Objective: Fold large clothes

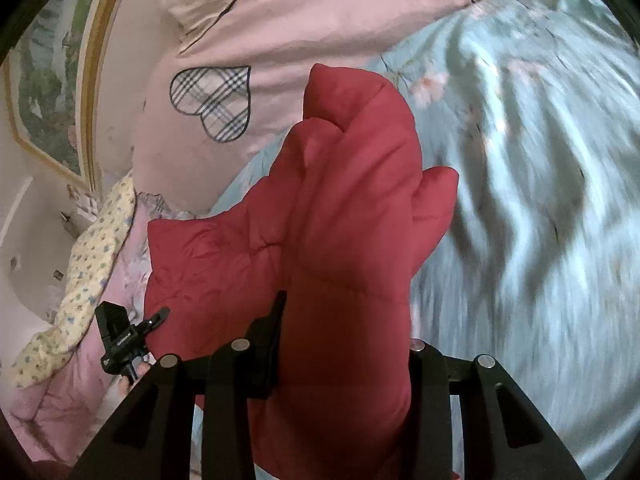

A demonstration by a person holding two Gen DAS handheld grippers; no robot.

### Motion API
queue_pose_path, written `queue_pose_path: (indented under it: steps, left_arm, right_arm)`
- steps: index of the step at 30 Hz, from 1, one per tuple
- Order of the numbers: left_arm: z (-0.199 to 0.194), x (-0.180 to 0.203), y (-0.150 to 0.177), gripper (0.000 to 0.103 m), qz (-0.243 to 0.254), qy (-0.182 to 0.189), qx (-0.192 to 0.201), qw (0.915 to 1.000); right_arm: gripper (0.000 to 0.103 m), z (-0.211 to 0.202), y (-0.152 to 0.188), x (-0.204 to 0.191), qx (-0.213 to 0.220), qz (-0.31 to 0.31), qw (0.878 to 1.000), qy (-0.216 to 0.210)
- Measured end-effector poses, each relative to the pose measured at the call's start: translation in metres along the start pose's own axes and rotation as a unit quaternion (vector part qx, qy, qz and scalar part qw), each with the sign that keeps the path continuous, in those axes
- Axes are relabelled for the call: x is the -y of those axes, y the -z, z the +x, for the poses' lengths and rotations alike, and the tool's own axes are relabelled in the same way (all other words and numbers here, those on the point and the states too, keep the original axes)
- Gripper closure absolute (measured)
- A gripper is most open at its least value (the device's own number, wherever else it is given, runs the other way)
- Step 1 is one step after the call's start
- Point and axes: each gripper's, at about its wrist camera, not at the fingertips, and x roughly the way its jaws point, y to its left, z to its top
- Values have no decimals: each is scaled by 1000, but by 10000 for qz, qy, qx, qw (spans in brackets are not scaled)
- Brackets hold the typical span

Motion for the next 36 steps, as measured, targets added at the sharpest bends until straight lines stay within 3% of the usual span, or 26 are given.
queue_pose_path:
  steps: [11, 16, 22, 30, 36]
  left_arm:
    - [-31, -11, 61, 63, -107, 2, -347, 9993]
    - [-10, -29, 63, 61, -288, -200, -404, 9986]
    - [5, -39, 67, 52, -381, -378, -332, 9980]
    - [4, -33, 69, 46, -264, -592, -292, 9975]
    - [-4, -28, 66, 33, -108, -918, -213, 9955]
  right_arm:
    - [65, -21, 52, 7, -54, 300, 9995, -114]
    - [60, -15, 56, 20, 25, 336, 9994, 42]
    - [51, -8, 59, 33, 100, 336, 9992, 215]
    - [44, -10, 62, 37, 100, 353, 9989, 306]
    - [31, -11, 60, 32, 74, 251, 9981, 554]
